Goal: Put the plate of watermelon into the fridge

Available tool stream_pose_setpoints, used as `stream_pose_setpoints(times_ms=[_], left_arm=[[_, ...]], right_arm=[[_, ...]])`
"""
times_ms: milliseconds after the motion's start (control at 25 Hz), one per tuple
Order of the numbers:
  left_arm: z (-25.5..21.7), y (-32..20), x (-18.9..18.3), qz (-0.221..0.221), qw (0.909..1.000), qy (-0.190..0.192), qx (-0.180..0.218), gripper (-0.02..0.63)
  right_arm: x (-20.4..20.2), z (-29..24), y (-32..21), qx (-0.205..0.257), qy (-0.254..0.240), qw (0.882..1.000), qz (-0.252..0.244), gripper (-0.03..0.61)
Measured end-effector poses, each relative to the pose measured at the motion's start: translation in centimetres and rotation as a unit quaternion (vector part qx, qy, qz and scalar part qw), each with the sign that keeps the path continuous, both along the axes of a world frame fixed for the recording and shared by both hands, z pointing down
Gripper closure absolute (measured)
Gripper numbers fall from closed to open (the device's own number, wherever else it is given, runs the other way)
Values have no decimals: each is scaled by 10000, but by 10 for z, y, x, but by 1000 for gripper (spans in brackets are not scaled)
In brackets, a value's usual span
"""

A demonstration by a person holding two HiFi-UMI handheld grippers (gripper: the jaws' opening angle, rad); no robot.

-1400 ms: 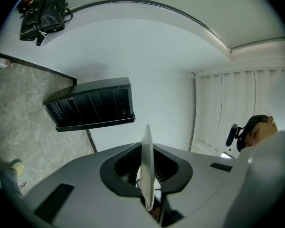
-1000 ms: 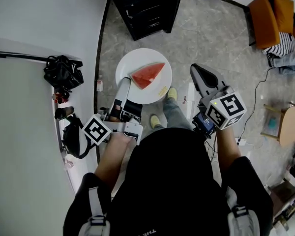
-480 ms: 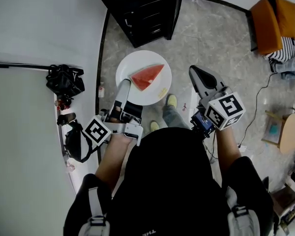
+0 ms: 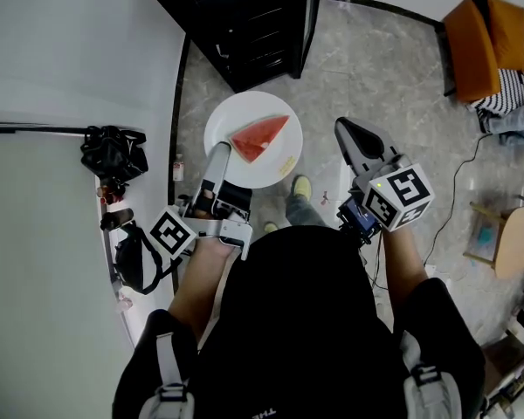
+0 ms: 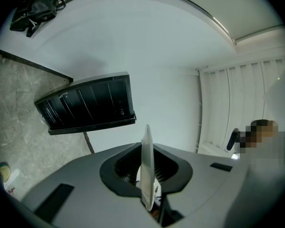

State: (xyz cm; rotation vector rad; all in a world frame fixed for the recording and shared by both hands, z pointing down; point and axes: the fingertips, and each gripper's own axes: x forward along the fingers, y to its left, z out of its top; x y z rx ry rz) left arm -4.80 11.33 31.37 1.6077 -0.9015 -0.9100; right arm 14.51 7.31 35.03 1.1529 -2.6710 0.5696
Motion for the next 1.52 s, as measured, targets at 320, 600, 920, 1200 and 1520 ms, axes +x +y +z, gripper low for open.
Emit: stream_pose_setpoints(times_ms=[320, 600, 920, 1200, 1520], left_arm=[[3, -20, 12, -46, 10000, 0, 2, 570], [1, -33, 24, -17, 10000, -49, 61, 571], [-5, -41, 44, 9, 9998, -94, 158, 571], [-6, -41, 44, -20, 9998, -128, 158, 571], [-5, -41, 44, -52, 9998, -120, 145, 569]], right_arm=[[8, 6, -22, 16, -40, 10000, -90, 566], [20, 3, -36, 88, -43, 9999, -107, 566], [36, 0, -44, 184, -129, 9997, -124, 566], [34, -1, -46, 211, -157, 9995, -158, 566], [32, -2, -50, 239, -183, 9993, -200, 566]])
